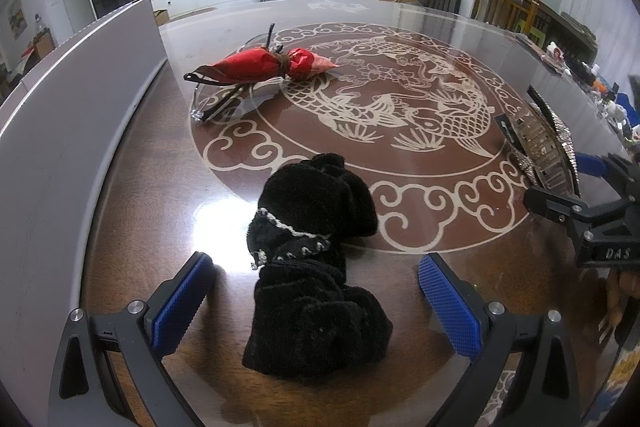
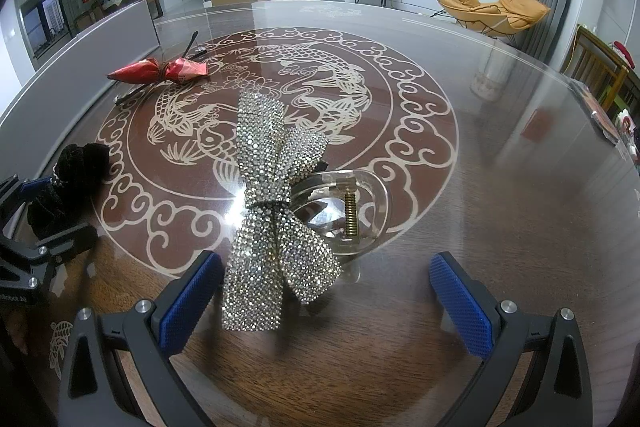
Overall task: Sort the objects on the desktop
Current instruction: 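Grasp the silver rhinestone bow clip with the right tool while the left tool holds the pouch, then carry the black pouch and rhinestone bow clip into the white bin and open both tools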
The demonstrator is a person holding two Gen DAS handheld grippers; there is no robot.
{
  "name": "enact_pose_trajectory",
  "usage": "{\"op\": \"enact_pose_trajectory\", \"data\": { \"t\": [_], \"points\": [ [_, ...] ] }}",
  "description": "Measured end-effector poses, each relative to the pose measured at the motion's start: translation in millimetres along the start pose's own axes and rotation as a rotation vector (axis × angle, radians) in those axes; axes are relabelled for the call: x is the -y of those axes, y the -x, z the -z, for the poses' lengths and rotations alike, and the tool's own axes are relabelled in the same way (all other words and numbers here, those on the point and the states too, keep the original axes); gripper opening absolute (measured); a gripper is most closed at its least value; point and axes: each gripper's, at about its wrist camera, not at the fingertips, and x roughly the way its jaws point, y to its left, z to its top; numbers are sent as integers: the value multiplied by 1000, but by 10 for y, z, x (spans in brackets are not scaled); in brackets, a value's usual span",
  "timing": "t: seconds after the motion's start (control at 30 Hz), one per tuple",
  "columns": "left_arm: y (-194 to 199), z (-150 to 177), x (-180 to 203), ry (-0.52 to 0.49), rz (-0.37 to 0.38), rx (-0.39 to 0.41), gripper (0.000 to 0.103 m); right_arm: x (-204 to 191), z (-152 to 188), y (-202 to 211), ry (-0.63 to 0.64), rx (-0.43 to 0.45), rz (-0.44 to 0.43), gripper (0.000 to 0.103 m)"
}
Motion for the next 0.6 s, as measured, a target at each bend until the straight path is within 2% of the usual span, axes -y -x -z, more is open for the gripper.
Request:
{"op": "enact_pose_trajectory", "data": {
  "t": [0.03,0.07,0.1,0.13,0.2,0.27,0.4,0.5,0.6],
  "points": [
    [38,6,1,5,-1,27,70,-16,-5,-17,-5,4,-8,99],
    [81,10,-2,8,0,53,55,18,-10,16,-18,29,-11,70],
    [95,5,-3,14,5,58,37,53,-20,63,-39,61,-18,49],
    [108,3,-27,26,38,61,34,75,-65,40,-53,55,-14,41],
    [141,2,-71,62,128,66,33,128,-105,58,-88,56,-35,28],
    [237,-3,-48,51,137,102,33,190,-107,172,-127,68,-75,21],
    [493,19,-27,55,186,182,33,247,-1,538,-136,129,-96,13],
    [605,31,-65,109,229,208,33,322,91,617,-128,119,-104,8],
    [618,35,-37,103,210,201,33,414,118,575,-146,86,-130,9]
  ]
}}
